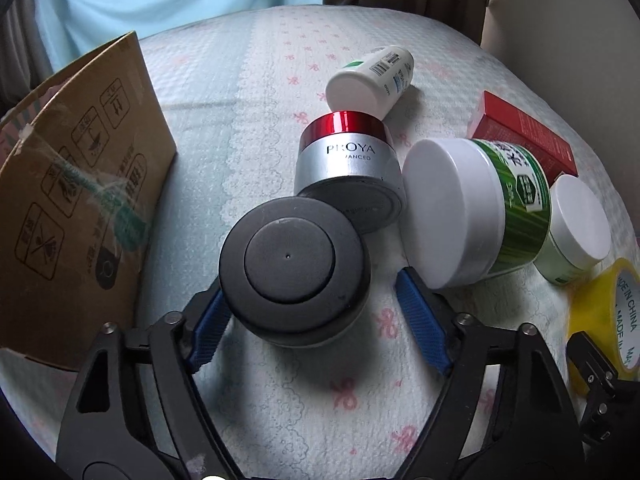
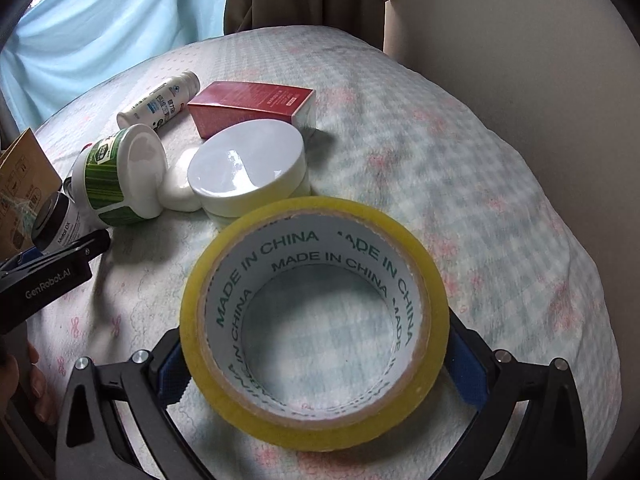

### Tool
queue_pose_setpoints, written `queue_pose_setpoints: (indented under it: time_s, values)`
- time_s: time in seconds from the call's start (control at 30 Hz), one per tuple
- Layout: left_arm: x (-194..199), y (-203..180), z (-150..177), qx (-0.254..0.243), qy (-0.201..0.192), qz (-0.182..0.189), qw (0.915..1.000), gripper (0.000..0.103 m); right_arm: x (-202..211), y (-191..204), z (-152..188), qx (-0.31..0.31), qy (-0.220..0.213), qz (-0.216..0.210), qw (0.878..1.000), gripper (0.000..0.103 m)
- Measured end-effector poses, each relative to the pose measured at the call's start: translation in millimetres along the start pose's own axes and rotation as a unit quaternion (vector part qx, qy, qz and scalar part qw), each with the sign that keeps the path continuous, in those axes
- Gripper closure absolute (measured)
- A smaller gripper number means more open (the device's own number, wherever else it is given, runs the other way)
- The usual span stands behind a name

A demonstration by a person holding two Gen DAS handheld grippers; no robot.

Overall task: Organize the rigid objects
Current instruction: 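Grasp the black-lidded jar with the left tool while the right tool grasps the yellow tape roll, then carry the black jar and tape roll into the cardboard box and release both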

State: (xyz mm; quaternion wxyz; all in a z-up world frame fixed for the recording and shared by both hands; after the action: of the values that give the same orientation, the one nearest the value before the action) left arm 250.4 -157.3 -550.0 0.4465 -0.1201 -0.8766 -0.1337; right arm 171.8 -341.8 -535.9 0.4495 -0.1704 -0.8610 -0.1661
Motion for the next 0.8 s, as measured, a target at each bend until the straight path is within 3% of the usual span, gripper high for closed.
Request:
queue_pose_setpoints:
  time_s: [0.07, 0.1, 0.5, 0.8]
  values:
    - [0, 2, -3, -0.001, -0.001, -0.001, 1.0, 0.049, -1, 1, -3, 0.001, -0.002, -0.003, 1.0, 0.004]
    - [0, 3, -4, 0.001, -0.002, 0.003, 1.0, 0.05, -1, 2, -3, 0.003, -0.001, -0.009, 1.0, 0.007]
    - [21, -1, -1, 0.0, -0.003, 0.015, 0.9999, 0.05, 5, 2, -6, 0.001, -0.001, -0.002, 1.0, 0.007]
    - [122, 21, -41, 0.029, -0.038, 0.006, 0.9988, 0.05, 69, 3, -49, -0.019, -0.023, 0.004, 1.0, 0.007]
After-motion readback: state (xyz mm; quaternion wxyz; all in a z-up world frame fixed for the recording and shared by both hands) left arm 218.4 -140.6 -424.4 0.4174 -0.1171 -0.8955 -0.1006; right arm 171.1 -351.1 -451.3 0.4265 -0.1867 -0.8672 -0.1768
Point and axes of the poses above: each gripper's, at about its wrist camera, not at the fingertips, and x roughly against the way its jaws point, y to its left, z to its underside, the point moved 4 cm from there along -x, roughly the way its jaws point, and after that the axes turned 15 degrees about -x, right-handed, at the moved point
